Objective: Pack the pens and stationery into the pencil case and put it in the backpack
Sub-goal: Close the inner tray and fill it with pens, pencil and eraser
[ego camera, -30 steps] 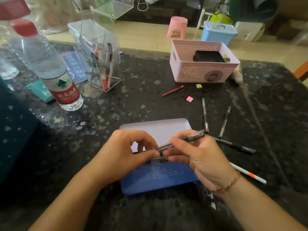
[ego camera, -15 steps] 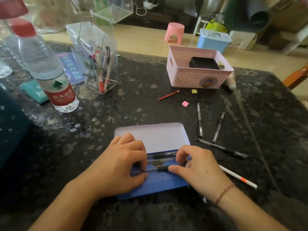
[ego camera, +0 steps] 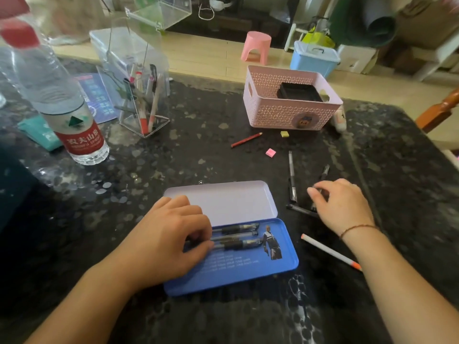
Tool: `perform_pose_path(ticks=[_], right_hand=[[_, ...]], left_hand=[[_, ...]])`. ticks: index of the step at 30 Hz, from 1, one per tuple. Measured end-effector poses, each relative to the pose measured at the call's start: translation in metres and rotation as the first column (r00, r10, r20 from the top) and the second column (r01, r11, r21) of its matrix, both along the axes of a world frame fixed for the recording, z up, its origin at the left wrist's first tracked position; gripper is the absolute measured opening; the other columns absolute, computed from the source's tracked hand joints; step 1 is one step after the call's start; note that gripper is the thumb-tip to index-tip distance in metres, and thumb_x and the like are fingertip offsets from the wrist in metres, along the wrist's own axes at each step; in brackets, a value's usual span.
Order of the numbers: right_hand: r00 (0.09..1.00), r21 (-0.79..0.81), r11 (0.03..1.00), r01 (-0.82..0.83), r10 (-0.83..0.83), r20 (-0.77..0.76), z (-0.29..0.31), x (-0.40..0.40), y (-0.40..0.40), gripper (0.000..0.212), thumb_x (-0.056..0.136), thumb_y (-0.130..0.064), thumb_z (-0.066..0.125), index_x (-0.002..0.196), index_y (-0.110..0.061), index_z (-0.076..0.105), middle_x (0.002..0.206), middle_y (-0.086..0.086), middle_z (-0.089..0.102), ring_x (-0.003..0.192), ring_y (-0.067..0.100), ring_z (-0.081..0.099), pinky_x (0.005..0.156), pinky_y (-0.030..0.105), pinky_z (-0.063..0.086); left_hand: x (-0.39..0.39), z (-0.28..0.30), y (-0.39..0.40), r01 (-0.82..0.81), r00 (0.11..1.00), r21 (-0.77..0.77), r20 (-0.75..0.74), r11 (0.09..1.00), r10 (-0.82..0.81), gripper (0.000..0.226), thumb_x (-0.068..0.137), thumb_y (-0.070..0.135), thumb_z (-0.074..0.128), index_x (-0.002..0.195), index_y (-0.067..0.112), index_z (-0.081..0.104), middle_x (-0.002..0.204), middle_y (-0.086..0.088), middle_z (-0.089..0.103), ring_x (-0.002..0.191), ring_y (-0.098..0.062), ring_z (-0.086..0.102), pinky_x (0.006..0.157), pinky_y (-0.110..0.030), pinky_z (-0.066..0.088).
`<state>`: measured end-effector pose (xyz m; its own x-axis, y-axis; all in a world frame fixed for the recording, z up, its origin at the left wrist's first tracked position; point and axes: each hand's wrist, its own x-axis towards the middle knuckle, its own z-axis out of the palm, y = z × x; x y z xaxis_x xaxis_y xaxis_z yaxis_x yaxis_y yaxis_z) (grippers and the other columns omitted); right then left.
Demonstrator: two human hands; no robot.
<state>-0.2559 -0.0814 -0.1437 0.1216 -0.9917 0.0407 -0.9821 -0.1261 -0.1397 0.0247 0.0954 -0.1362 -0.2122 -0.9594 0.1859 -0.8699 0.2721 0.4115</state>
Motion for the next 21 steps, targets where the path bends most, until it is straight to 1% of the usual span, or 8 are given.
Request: perform_pose_path(ticks=[2,5,9,10,12,15,17,21], right_hand=[[0.998,0.032,0.999,0.027,-0.029,0.054,-0.006,0.000,-0.005,0.021,0.088,-0.038,0.061,0.097,-0.021,0.067,0.091,0.007,0.060,0.088,0.027,0.055,0.079,0.036,0.049],[0.980,-0.011,0.997,0.070,-0.066,0.190,-0.010,0.002,-0.006,0.004,0.085,-0.016,0.066,0.089,-0.016,0.066,0.087,0.009,0.066,0.078,0.022,0.056,0.076,0.029,0.046],[0.920,-0.162,0.984,0.069,0.000,0.392,0.006,0.003,0.005,0.020,0.082,-0.002,0.067,0.101,-0.008,0.069,0.082,0.009,0.068,0.069,0.020,0.057,0.075,0.022,0.041],[0.904,-0.216,0.976,-0.008,0.100,0.417,0.015,0.008,0.013,0.022,0.080,-0.003,0.070,0.102,-0.010,0.070,0.083,0.008,0.068,0.067,0.018,0.056,0.074,0.022,0.042],[0.827,-0.264,0.911,-0.316,0.401,0.395,0.030,0.023,0.038,0.023,0.077,-0.005,0.073,0.099,-0.014,0.072,0.085,0.001,0.068,0.070,0.012,0.057,0.072,0.019,0.045],[0.617,-0.118,0.669,-0.734,0.729,0.297,0.033,0.046,0.084,0.015,0.079,-0.013,0.072,0.093,-0.020,0.072,0.089,-0.006,0.068,0.084,0.008,0.060,0.080,0.019,0.048],[0.558,-0.032,0.584,-0.811,0.789,0.258,0.025,0.057,0.104,0.012,0.080,-0.014,0.072,0.091,-0.019,0.072,0.090,-0.004,0.069,0.086,0.013,0.061,0.081,0.025,0.049],[0.552,-0.027,0.571,-0.821,0.805,0.218,0.016,0.065,0.113,0.009,0.081,-0.012,0.070,0.089,-0.017,0.071,0.089,-0.001,0.068,0.083,0.019,0.061,0.074,0.030,0.053]], left_hand=[[0.001,0.001,0.000,-0.044,0.999,-0.023,-0.016,0.999,0.043,0.013,0.084,0.042,0.064,0.075,0.033,0.061,0.072,0.018,0.055,0.076,-0.007,0.047,0.072,-0.031,0.042],[0.001,0.001,0.000,-0.098,0.995,-0.035,-0.032,0.995,0.096,0.011,0.084,0.035,0.071,0.078,0.031,0.062,0.074,0.017,0.056,0.077,-0.009,0.048,0.072,-0.037,0.045],[0.002,-0.001,-0.001,-0.212,0.974,-0.102,-0.108,0.972,0.201,0.003,0.090,0.029,0.064,0.089,0.027,0.062,0.077,0.015,0.055,0.078,-0.011,0.050,0.075,-0.037,0.046],[0.003,-0.002,-0.002,-0.264,0.958,-0.119,-0.149,0.957,0.246,0.003,0.091,0.027,0.064,0.093,0.026,0.061,0.078,0.015,0.055,0.077,-0.009,0.050,0.074,-0.034,0.046],[0.005,-0.002,-0.004,-0.369,0.912,-0.136,-0.242,0.919,0.330,0.006,0.091,0.025,0.060,0.096,0.026,0.060,0.078,0.018,0.053,0.077,-0.001,0.050,0.070,-0.023,0.041],[0.010,-0.002,-0.005,-0.453,0.853,-0.123,-0.347,0.883,0.390,0.005,0.091,0.023,0.058,0.092,0.026,0.060,0.077,0.021,0.055,0.074,0.003,0.051,0.064,-0.019,0.038],[0.011,-0.003,-0.005,-0.426,0.862,-0.111,-0.351,0.898,0.366,0.006,0.091,0.021,0.060,0.089,0.026,0.062,0.076,0.018,0.057,0.072,-0.003,0.053,0.062,-0.023,0.042],[0.008,-0.001,-0.001,-0.236,0.941,-0.037,-0.256,0.971,0.219,0.009,0.087,0.033,0.065,0.093,0.027,0.066,0.082,0.016,0.059,0.077,-0.005,0.053,0.068,-0.028,0.048]])
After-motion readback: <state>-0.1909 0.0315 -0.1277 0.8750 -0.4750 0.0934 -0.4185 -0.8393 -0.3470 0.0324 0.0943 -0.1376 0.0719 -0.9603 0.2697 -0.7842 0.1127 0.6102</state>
